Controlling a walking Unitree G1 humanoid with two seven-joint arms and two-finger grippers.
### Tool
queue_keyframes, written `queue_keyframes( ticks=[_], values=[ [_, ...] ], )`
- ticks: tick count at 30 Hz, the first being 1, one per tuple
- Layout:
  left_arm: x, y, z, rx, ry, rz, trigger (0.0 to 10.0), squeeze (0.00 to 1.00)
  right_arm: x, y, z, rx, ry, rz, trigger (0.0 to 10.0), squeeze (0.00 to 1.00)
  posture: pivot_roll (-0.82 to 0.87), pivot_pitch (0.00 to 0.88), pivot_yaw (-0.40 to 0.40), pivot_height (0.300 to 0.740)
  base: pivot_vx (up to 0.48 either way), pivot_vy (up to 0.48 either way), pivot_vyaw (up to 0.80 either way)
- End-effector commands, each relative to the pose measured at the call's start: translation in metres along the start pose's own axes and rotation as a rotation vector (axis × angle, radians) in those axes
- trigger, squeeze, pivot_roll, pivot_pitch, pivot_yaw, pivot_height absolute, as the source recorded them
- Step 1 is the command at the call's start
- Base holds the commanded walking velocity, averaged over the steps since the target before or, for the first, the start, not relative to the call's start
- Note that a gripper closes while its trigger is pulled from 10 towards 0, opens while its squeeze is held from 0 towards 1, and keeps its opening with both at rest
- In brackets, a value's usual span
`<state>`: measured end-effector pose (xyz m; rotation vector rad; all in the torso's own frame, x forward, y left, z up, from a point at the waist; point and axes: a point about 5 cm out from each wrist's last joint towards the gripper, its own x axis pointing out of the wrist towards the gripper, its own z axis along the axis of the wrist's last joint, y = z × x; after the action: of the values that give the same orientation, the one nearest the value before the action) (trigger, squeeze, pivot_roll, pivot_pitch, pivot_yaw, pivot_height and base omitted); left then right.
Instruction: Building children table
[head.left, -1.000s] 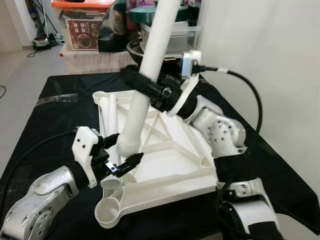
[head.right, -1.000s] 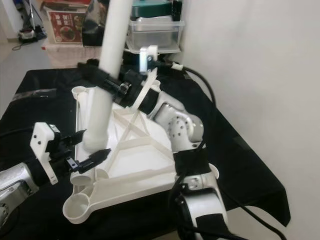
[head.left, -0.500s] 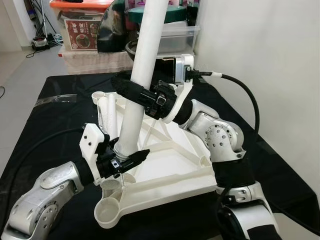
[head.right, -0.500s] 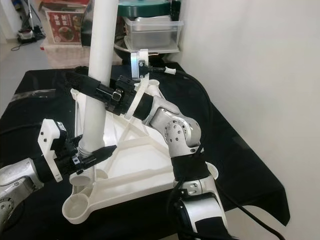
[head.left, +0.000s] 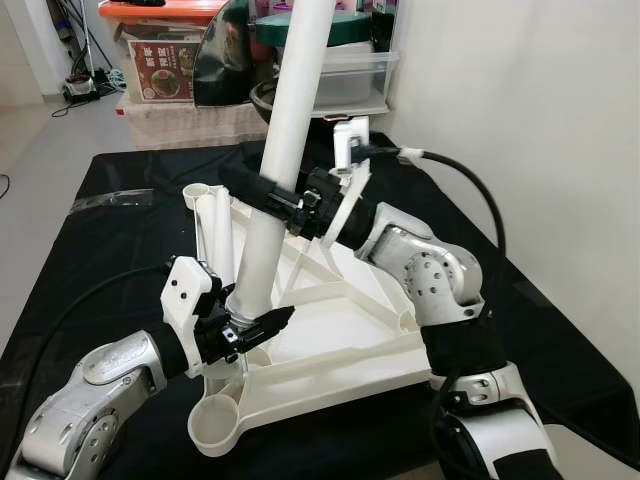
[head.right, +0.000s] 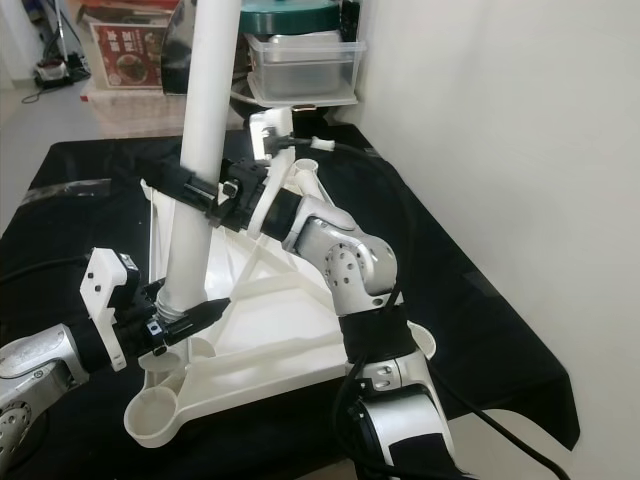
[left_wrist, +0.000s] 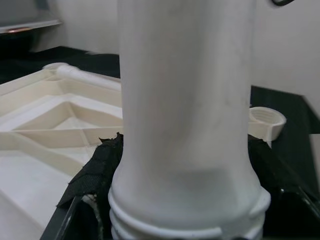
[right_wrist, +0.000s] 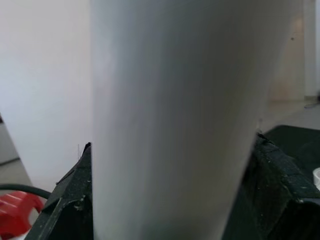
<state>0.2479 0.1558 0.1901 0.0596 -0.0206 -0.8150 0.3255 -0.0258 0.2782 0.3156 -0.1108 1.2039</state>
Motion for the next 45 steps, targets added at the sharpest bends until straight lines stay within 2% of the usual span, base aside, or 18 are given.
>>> queue_keyframes(
  ticks=[1, 2, 7, 8, 10, 14, 15, 16, 19, 21, 23, 24, 25, 27, 28, 36, 39, 45],
  values=[
    [0.005, 0.002, 0.006, 0.045, -0.01, 0.03, 4.7, 0.0, 0.0, -0.001, -0.007, 0.004, 0.035, -0.059, 10.0, 0.0, 0.02, 0.0, -0.031, 0.74, 0.0, 0.0, 0.0],
    [0.008, 0.007, 0.008, 0.062, -0.013, 0.096, 5.9, 0.0, 0.0, -0.005, -0.014, 0.06, 0.045, -0.115, 10.0, 0.0, 0.02, 0.0, -0.031, 0.74, 0.0, 0.0, 0.0],
    [0.013, 0.014, 0.011, 0.084, -0.018, 0.18, 5.8, 0.0, 0.001, -0.007, -0.024, 0.141, 0.061, -0.192, 10.0, 0.0, 0.02, 0.0, -0.028, 0.74, 0.0, 0.0, 0.0],
    [0.019, 0.013, 0.009, 0.083, -0.016, 0.201, 6.9, 0.0, 0.004, -0.005, -0.031, 0.204, 0.038, -0.219, 10.0, 0.0, 0.02, 0.0, -0.029, 0.74, 0.0, 0.0, 0.0],
    [0.025, 0.012, 0.007, 0.089, -0.012, 0.216, 6.8, 0.0, 0.007, -0.004, -0.036, 0.259, 0.012, -0.255, 10.0, 0.0, 0.02, 0.0, -0.029, 0.74, 0.0, 0.0, 0.0],
    [0.035, 0.007, 0.003, 0.093, 0.004, 0.205, 6.9, 0.0, 0.013, -0.003, -0.041, 0.321, -0.018, -0.296, 10.0, 0.0, 0.02, 0.0, -0.027, 0.74, 0.0, 0.0, 0.0],
    [0.038, 0.003, 0.001, 0.091, 0.009, 0.188, 7.8, 0.0, 0.016, -0.003, -0.039, 0.33, -0.041, -0.31, 10.0, 0.0, 0.02, 0.0, -0.025, 0.74, 0.0, 0.0, 0.0],
    [0.04, 0.001, 0.0, 0.088, 0.012, 0.176, 7.8, 0.0, 0.018, -0.003, -0.038, 0.335, -0.056, -0.317, 10.0, 0.0, 0.02, 0.0, -0.025, 0.74, 0.0, 0.0, 0.0],
    [0.042, -0.002, -0.002, 0.087, 0.018, 0.161, 7.8, 0.0, 0.02, -0.002, -0.036, 0.342, -0.077, -0.32, 10.0, 0.0, 0.02, 0.0, -0.026, 0.74, 0.0, 0.0, 0.0],
    [0.043, -0.008, -0.008, 0.095, 0.05, 0.126, 8.6, 0.0, 0.024, 0.003, -0.035, 0.349, -0.095, -0.312, 10.0, 0.0, 0.02, 0.0, -0.026, 0.74, 0.0, 0.0, 0.0],
    [0.043, -0.01, -0.011, 0.1, 0.063, 0.118, 8.6, 0.0, 0.024, 0.004, -0.035, 0.351, -0.097, -0.31, 10.0, 0.0, 0.02, 0.0, -0.026, 0.74, 0.0, 0.0, 0.0],
    [0.042, -0.011, -0.013, 0.102, 0.075, 0.113, 9.0, 0.0, 0.024, 0.005, -0.035, 0.347, -0.096, -0.31, 9.6, 0.0, 0.03, 0.0, -0.025, 0.74, 0.0, 0.0, 0.0],
    [0.04, -0.012, -0.016, 0.101, 0.087, 0.11, 9.0, 0.0, 0.023, 0.005, -0.035, 0.339, -0.098, -0.305, 4.4, 0.0, 0.02, 0.0, -0.025, 0.74, 0.0, 0.0, 0.0],
    [0.04, -0.011, -0.018, 0.101, 0.091, 0.111, 9.0, 0.0, 0.023, 0.005, -0.034, 0.339, -0.1, -0.306, 4.4, 0.0, 0.02, 0.0, -0.025, 0.74, 0.0, 0.0, 0.0],
    [0.039, -0.01, -0.02, 0.106, 0.1, 0.118, 9.0, 0.0, 0.022, 0.006, -0.034, 0.341, -0.105, -0.294, 0.0, 0.0, 0.02, 0.0, -0.025, 0.74, 0.0, 0.0, 0.0],
    [0.037, -0.007, -0.023, 0.139, 0.12, 0.119, 9.0, 0.0, 0.019, 0.018, -0.036, 0.333, -0.089, -0.201, 0.0, 0.0, 0.02, 0.0, -0.029, 0.74, 0.0, 0.0, 0.0],
    [0.037, -0.006, -0.024, 0.154, 0.125, 0.123, 10.0, 0.0, 0.019, 0.022, -0.038, 0.324, -0.073, -0.168, 0.0, 0.0, 0.02, 0.0, -0.035, 0.74, 0.0, 0.0, 0.0],
    [0.037, -0.007, -0.024, 0.159, 0.126, 0.122, 10.0, 0.0, 0.019, 0.023, -0.041, 0.325, -0.059, -0.152, 0.0, 0.0, 0.02, 0.0, -0.038, 0.74, 0.0, 0.0, 0.0]
  ],
)
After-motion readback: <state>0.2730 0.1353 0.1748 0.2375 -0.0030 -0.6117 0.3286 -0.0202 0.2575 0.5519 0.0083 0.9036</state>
